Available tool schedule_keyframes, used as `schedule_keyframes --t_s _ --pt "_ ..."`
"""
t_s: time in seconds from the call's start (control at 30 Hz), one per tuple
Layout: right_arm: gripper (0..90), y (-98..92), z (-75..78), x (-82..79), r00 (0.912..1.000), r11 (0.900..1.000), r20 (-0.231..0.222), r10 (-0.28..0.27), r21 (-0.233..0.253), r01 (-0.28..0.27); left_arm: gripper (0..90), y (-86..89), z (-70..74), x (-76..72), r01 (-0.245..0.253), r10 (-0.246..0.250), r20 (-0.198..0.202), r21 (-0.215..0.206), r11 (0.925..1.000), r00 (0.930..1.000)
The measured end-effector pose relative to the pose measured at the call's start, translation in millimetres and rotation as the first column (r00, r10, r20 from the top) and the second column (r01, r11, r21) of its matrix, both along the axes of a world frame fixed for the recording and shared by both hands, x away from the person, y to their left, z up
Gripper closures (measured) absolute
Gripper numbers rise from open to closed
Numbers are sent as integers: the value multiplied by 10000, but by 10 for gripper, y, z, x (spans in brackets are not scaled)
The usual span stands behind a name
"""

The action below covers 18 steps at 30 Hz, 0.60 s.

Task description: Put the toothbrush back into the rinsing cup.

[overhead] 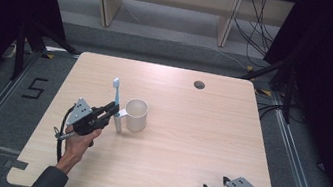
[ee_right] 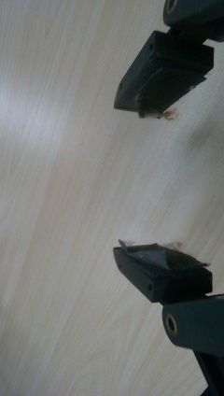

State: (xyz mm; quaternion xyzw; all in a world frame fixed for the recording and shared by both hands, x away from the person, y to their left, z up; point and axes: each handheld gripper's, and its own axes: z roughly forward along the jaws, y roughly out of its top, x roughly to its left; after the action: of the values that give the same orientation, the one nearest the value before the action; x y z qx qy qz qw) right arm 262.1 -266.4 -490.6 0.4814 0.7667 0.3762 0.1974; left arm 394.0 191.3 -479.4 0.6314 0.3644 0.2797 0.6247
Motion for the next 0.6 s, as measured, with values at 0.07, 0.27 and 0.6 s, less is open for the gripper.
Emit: schedule_keyframes --t_s 0.07,0.27,0.6 --pt "253 -6 -1 6 9999 9999 66 89 -47 -89 783 -2 -20 -3 -17 17 24 40 10000 10000" --pt "253 0 -1 1 10000 10000 27 26 -9 -26 782 -11 -53 8 74 -73 145 -52 10000 9999" --pt "252 -9 1 10 9997 9997 205 157 -177 -154 780 10 -113 -40 49 -45 -91 478 9988 9999"
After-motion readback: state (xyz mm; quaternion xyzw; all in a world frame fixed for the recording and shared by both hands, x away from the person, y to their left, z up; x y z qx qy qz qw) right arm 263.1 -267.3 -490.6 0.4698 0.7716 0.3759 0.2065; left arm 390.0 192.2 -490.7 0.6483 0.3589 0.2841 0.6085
